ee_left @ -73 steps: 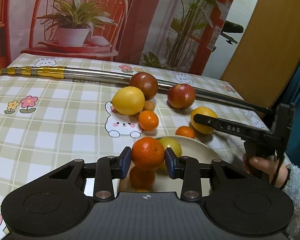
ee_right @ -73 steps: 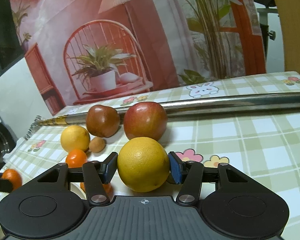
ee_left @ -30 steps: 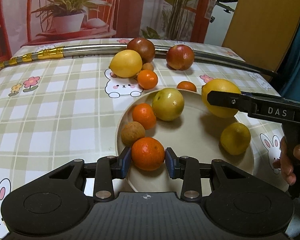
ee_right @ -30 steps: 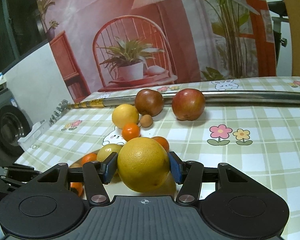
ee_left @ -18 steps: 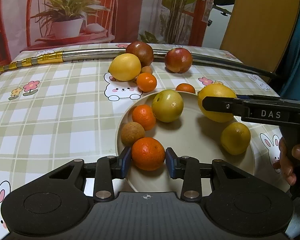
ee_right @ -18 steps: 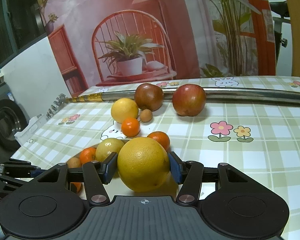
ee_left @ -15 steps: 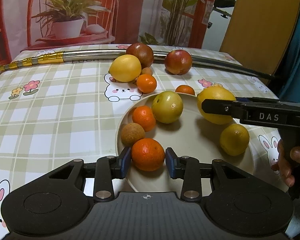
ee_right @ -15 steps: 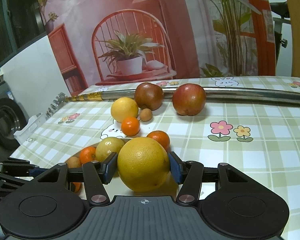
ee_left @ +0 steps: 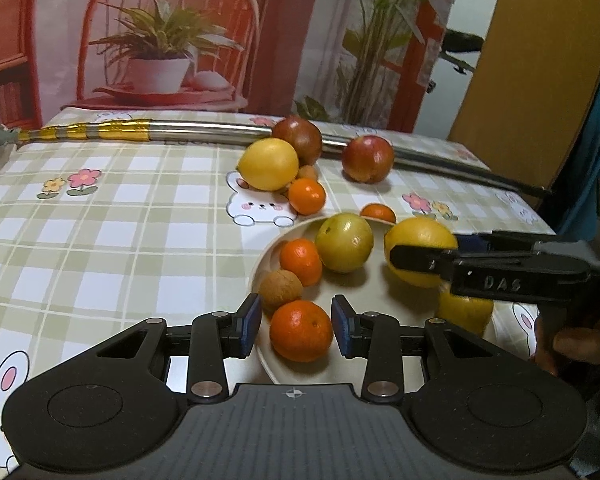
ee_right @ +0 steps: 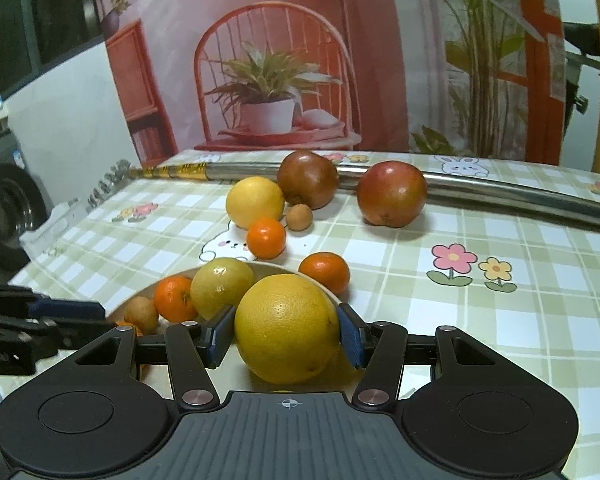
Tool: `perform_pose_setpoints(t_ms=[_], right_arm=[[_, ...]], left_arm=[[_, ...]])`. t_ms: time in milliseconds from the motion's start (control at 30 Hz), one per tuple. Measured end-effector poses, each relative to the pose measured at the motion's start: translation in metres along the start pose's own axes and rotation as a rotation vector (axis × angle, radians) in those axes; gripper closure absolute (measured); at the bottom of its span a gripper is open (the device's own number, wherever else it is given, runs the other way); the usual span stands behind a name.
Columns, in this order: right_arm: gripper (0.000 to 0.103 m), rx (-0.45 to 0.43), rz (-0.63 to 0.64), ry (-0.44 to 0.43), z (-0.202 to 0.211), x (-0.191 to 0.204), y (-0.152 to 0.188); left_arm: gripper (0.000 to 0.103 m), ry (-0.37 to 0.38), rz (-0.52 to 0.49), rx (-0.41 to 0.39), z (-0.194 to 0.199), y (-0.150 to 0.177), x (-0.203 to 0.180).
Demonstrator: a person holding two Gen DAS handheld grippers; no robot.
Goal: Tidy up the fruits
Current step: 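Lower the mandarin onto the plate and open the left tool while the right tool sets the grapefruit down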
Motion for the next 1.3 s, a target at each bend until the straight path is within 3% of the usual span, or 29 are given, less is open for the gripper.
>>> perform_pose_setpoints(t_ms=[500,767,1000,1167,1300], right_arm=[[0.052,0.019,0.049,0.004,-0.014,0.008,-0.002],[0.047,-0.092,0.074,0.004,0.008,0.008,-0.007],[0.046,-0.186,-0.074,0.057,0.028,-0.036,-0.011],[0.047,-0.204,-0.231,0.114,0.030,-0.080,-0.004],[0.047,-0.216,-0.261,0.128,0.032,-0.092,0.002]], left_arm=[[0.060,-0.017,0.019,-0.031,0.004,0.000,0.003],[0.057,-0.031,0.024,-0.039,0.007,-0.001,0.004],[0.057,-0.039,0.028,-0.040,0.009,0.000,0.005],[0.057,-0.048,0.029,-0.039,0.010,0.000,0.005],[0.057,-0.054,0.033,-0.033,0.009,0.000,0.006]])
Point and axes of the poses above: each gripper's, at about its wrist camera, not at the fingertips, and z roughly against the way its jaws point, x to its left, y to its underside, the point moved 6 cm from there along -z, roughly the way its jaws point, and after that the axes turned 8 degrees about -z, right-handed, at the moved point
